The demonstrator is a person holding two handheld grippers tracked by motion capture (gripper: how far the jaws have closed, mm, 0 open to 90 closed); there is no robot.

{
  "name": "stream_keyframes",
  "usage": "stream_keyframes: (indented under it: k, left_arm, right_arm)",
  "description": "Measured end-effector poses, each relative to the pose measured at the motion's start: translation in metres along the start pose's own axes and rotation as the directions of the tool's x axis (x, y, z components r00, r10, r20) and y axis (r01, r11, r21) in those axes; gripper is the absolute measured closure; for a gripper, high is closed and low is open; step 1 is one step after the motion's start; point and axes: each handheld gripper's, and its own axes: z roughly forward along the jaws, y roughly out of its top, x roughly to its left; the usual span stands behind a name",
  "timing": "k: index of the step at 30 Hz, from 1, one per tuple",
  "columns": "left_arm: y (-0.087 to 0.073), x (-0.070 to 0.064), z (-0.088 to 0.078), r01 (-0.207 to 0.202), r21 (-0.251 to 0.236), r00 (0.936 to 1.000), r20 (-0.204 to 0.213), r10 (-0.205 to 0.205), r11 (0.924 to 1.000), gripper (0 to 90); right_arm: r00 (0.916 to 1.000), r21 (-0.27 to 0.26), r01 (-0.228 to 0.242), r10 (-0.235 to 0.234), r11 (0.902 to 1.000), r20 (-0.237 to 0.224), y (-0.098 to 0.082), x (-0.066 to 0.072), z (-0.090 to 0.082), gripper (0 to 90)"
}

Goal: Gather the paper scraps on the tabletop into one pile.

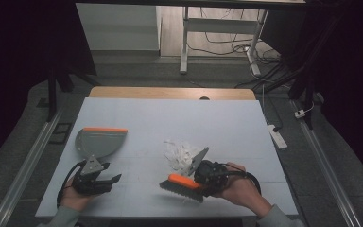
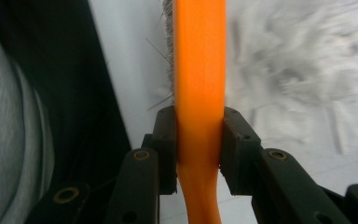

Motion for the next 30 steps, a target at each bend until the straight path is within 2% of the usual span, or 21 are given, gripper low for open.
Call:
stream_keyframes:
  k: [2,5,6,10,12,15,17,21,23,24,25,26,30]
  left_arm:
    - [0.0,0.0,0.0,0.001,0.0,1.0,-0.001,-0.001,1.0,36.0]
    - [-0.001,0.001,0.0,0.003,-0.001,1.0,0.0,-0.003,1.0,36.0]
    - [-0.001,0.001,0.0,0.002,-0.001,1.0,-0.001,-0.002,1.0,36.0]
    - [-0.001,0.001,0.0,0.004,-0.002,1.0,-0.001,-0.004,1.0,36.0]
    - [-0.001,0.002,-0.001,0.004,-0.002,1.0,-0.001,-0.004,1.0,36.0]
    - [-0.001,0.002,-0.001,0.005,-0.002,1.0,-0.002,-0.005,1.0,36.1]
    - [-0.001,0.002,-0.001,0.005,-0.003,1.0,-0.002,-0.005,1.0,36.1]
    - [-0.002,0.002,-0.001,0.005,-0.003,1.0,-0.003,-0.005,1.0,36.1]
    - [-0.002,0.003,-0.001,0.006,-0.003,1.0,-0.005,-0.006,1.0,36.1]
    - [-0.002,0.003,-0.001,0.007,-0.003,1.0,-0.006,-0.007,1.0,36.1]
    - [-0.002,0.003,-0.001,0.008,-0.003,1.0,-0.005,-0.008,1.0,36.1]
    - [-0.002,0.003,-0.001,0.008,-0.002,1.0,-0.005,-0.008,1.0,36.1]
    - [-0.001,0.002,-0.001,0.001,-0.001,1.0,-0.005,-0.001,1.0,36.1]
  right_arm:
    - [0.9985,0.014,0.054,-0.054,0.9984,-0.004,0.001,0.005,0.006,69.7]
    - [0.9941,0.054,0.108,-0.109,0.9926,0.004,0.006,0.011,0.017,69.7]
    - [0.9936,0.063,0.111,-0.112,0.9918,0.016,0.009,0.013,0.019,69.7]
    - [0.9892,0.093,0.135,-0.139,0.9865,0.046,0.021,0.004,0.024,69.6]
    - [0.9906,0.092,0.12,-0.126,0.9884,0.054,0.025,-0.006,0.026,69.6]
    - [0.9903,0.09,0.09,-0.099,0.9918,0.097,0.029,-0.025,0.026,69.7]
    - [0.9855,0.093,0.066,-0.079,0.9935,0.15,0.03,-0.038,0.025,69.7]
    - [0.9813,0.053,0.018,-0.028,0.9984,0.191,0.029,-0.06,0.024,69.7]
    - [0.9881,-0.009,-0.022,0.023,0.9997,0.152,0.026,-0.061,0.017,69.7]
    - [0.989,-0.043,-0.018,0.024,0.9989,0.146,0.024,-0.061,0.013,69.7]
    - [0.9884,-0.059,-0.034,0.042,0.9977,0.146,0.023,-0.058,0.007,69.7]
    - [0.9863,-0.076,-0.025,0.037,0.9968,0.161,0.021,-0.057,0.001,69.7]
    - [0.9718,-0.153,-0.076,0.108,0.9852,0.21,0.011,-0.055,-0.025,69.6]
